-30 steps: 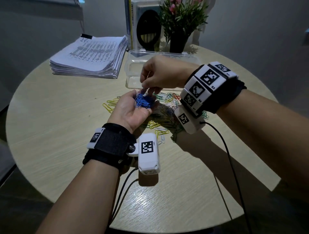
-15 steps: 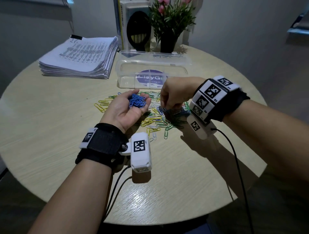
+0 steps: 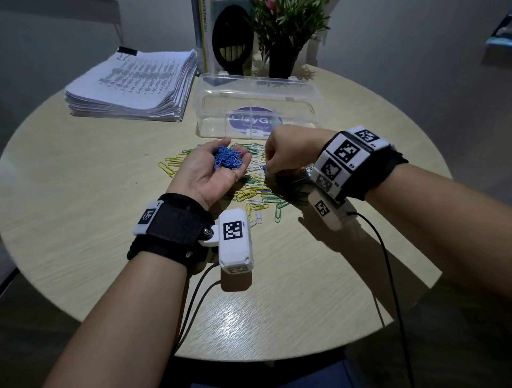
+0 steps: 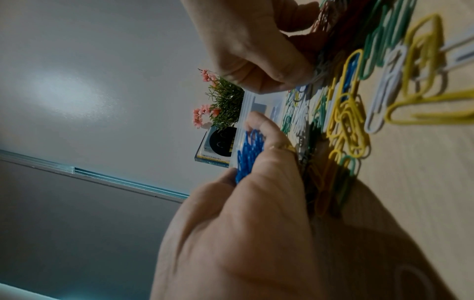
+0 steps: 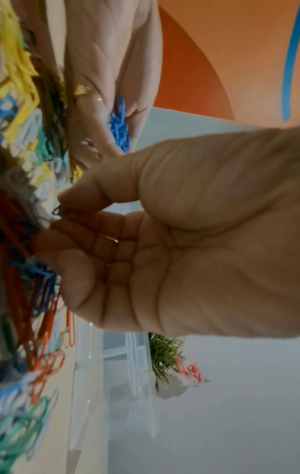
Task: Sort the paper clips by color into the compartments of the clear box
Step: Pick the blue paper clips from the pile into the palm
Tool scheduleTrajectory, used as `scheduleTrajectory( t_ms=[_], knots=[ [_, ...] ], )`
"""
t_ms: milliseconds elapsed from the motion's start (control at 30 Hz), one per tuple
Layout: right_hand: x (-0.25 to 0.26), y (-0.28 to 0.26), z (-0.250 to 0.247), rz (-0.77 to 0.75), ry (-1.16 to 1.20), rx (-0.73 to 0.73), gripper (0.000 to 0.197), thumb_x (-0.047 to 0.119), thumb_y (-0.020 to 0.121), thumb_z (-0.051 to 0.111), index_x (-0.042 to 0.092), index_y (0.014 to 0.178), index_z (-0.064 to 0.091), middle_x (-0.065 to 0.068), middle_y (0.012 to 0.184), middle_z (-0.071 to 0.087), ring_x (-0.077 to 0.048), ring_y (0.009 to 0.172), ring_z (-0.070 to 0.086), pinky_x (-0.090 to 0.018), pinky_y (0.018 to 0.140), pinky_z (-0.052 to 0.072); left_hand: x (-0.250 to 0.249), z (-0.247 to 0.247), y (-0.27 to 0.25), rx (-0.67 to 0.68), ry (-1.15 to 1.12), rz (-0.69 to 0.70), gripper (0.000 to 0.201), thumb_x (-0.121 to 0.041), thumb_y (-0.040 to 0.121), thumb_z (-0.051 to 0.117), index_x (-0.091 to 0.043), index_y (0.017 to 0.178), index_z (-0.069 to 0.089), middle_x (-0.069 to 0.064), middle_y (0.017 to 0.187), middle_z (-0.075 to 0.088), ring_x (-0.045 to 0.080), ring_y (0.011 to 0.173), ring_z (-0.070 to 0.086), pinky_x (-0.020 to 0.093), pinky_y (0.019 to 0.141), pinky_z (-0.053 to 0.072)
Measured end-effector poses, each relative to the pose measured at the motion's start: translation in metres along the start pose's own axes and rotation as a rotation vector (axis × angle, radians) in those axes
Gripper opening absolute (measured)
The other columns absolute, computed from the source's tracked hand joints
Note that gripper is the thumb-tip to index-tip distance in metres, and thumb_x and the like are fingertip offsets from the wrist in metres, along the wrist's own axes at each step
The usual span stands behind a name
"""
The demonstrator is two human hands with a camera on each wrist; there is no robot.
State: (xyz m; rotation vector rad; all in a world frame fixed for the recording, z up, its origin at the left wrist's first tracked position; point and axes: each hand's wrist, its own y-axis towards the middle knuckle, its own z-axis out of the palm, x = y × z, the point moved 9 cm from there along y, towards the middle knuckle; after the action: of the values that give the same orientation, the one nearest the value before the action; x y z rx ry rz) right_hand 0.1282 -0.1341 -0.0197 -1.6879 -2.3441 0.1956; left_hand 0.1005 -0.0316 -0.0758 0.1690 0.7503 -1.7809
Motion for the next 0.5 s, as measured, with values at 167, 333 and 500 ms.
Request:
scheduleTrajectory(
  t_ms=[167, 333, 500],
  knots=[
    [0.011, -0.013, 0.002, -0.067, 0.129, 0.062, 0.006, 0.01, 0.076, 0.068, 0.013, 0.08, 0.067, 0.001, 0.068, 0.061, -0.012, 0.059, 0.053, -0.027, 0.059, 0.047, 0.0, -0.001, 0.0, -0.001, 0.014, 0.006, 0.02, -0.008, 0.099, 0.037, 0.0, 0.088, 0.052, 0.019, 0.093, 0.05, 0.025, 0.086, 0.053, 0.038, 0.08, 0.048],
    [0.02, -0.018, 0.018, -0.096, 0.153, 0.15, 0.013, 0.009, 0.079, 0.063, 0.012, 0.089, 0.071, 0.004, 0.068, 0.06, -0.012, 0.063, 0.053, -0.03, 0.067, 0.05, -0.001, -0.001, -0.001, -0.006, 0.016, 0.011, 0.021, -0.008, 0.1, 0.036, -0.001, 0.087, 0.051, 0.018, 0.091, 0.05, 0.024, 0.085, 0.053, 0.037, 0.08, 0.047],
    [0.018, -0.014, 0.012, -0.089, 0.019, 0.086, 0.017, 0.012, 0.082, 0.062, 0.016, 0.096, 0.071, 0.006, 0.074, 0.059, -0.013, 0.073, 0.054, -0.025, 0.066, 0.044, -0.001, -0.002, -0.001, -0.014, 0.021, 0.014, 0.02, -0.008, 0.1, 0.036, -0.001, 0.088, 0.052, 0.019, 0.092, 0.05, 0.025, 0.085, 0.054, 0.038, 0.081, 0.047]
  ],
)
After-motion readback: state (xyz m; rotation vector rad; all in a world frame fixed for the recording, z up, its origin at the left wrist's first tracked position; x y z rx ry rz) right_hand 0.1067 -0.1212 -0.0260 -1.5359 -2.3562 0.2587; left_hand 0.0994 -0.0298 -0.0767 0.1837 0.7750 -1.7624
